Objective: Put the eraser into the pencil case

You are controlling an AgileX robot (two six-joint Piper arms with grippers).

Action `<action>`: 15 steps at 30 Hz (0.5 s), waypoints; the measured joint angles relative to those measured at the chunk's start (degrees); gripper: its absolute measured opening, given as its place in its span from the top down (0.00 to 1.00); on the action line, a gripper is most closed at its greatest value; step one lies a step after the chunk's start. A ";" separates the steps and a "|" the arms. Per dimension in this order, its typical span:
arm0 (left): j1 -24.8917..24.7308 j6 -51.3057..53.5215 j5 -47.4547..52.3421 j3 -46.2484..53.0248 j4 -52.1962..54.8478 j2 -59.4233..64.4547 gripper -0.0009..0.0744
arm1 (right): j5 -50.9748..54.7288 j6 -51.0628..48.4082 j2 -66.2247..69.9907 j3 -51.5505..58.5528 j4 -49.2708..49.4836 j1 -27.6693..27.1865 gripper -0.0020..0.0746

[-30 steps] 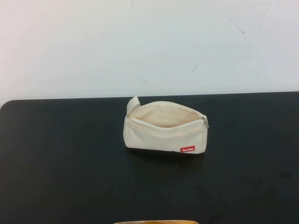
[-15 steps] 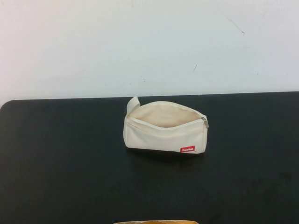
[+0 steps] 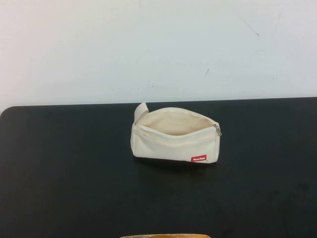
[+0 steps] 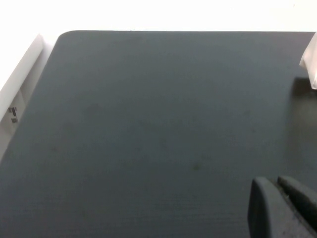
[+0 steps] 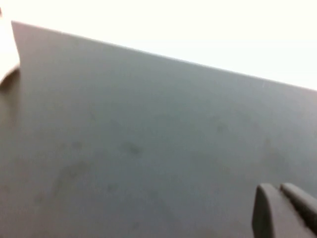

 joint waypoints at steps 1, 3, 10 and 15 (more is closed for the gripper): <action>0.00 0.00 0.00 0.00 0.00 0.00 0.99 | 0.80 0.00 0.00 0.11 0.09 0.00 0.97; 0.00 0.00 0.00 0.00 0.00 0.00 0.99 | 3.00 0.00 0.00 0.09 0.48 0.00 0.98; 0.00 0.00 0.00 0.00 0.00 0.00 0.99 | 5.20 1.10 0.00 0.09 0.60 -0.03 0.98; 0.00 0.00 0.00 0.00 0.00 0.00 0.99 | 5.20 7.09 0.00 0.09 -0.06 -0.03 0.98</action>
